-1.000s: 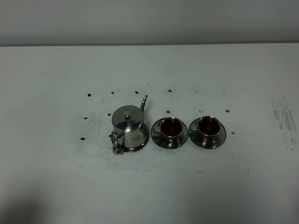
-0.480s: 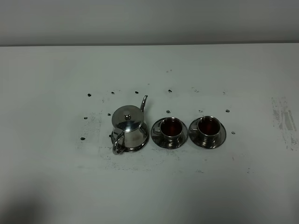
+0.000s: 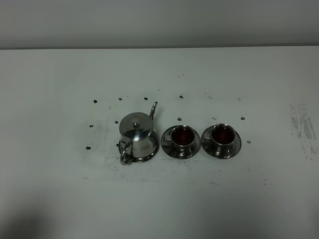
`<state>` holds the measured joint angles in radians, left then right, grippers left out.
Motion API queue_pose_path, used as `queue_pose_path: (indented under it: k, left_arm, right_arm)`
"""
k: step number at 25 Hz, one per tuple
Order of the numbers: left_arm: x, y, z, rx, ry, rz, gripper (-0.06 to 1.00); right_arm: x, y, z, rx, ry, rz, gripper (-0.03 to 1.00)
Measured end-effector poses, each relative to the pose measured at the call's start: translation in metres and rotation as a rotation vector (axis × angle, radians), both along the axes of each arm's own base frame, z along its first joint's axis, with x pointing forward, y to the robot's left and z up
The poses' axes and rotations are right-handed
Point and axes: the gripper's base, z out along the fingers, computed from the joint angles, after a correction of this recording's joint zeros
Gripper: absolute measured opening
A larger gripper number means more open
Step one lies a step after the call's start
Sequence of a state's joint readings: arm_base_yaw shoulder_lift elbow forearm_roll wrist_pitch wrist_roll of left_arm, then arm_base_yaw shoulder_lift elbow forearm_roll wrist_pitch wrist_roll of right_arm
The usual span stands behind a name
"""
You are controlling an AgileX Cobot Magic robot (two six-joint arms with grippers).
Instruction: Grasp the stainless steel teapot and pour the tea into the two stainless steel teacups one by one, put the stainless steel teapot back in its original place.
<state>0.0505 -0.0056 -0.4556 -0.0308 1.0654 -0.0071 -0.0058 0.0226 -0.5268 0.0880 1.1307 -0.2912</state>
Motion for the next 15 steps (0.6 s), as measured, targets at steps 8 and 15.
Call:
queue_pose_path:
  k: [8,15]
  left_arm:
    - [0.0001,-0.0019,0.0001,-0.021,-0.001,-0.01,0.44]
    - [0.0001,-0.0019,0.0001,-0.023,-0.001,-0.009,0.44]
  right_arm:
    - [0.0,0.0,0.0,0.0,0.0,0.0,0.52]
    - [0.0,0.0,0.0,0.0,0.0,0.0,0.52]
